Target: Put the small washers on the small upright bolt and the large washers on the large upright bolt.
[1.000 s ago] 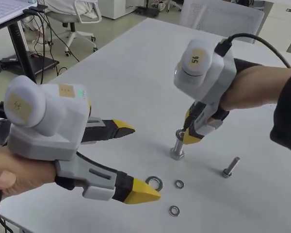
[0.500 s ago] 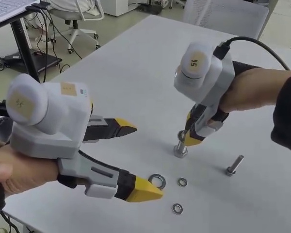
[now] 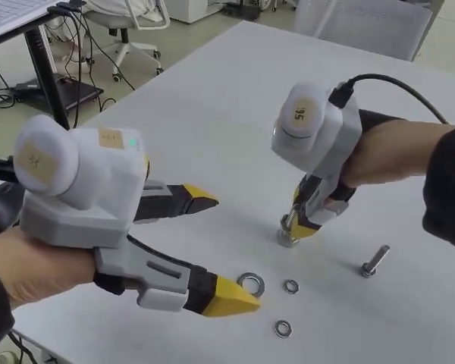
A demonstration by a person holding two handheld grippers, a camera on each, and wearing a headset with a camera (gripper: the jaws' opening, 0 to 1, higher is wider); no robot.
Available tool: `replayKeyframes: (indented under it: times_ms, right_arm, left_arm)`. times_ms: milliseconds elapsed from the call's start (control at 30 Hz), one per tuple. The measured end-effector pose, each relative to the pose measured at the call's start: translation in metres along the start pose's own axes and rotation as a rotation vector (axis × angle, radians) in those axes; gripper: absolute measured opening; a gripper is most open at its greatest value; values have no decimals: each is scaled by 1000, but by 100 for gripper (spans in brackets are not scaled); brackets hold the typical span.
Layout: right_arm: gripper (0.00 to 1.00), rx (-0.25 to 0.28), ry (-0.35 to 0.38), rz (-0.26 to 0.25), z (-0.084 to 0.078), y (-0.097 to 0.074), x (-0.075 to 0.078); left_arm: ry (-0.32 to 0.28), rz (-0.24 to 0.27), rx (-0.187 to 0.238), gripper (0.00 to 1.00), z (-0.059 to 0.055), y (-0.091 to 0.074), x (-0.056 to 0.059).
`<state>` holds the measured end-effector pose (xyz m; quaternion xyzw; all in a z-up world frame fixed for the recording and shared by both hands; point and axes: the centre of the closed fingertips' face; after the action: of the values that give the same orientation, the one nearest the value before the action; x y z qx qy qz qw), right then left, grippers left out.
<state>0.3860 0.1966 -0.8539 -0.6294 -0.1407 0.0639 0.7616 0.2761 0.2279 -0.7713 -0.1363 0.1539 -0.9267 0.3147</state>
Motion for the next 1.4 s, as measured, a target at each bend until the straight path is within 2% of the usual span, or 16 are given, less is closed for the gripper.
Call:
replayKeyframes:
  times_ms: [567, 1167, 1400]
  right_arm:
    - [24, -21, 2, 11, -1, 14, -3]
    - [29, 3, 18, 23, -3, 10, -5]
    - [30, 17, 34, 9, -7, 2, -1]
  left_arm:
    - [-4, 4, 1, 82, 0, -1, -1]
    - [-7, 1, -1, 82, 1, 2, -3]
    - [-6, 7, 2, 82, 1, -1, -3]
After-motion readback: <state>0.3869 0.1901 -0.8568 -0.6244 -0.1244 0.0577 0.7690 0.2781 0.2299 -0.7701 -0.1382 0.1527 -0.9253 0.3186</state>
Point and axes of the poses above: the centre of the closed fingertips' face, and the gripper's own axes: y roughly forward along the fingers, x roughly to its right, z roughly out of its top, and after that the axes turned 5 degrees about -z, right-handed
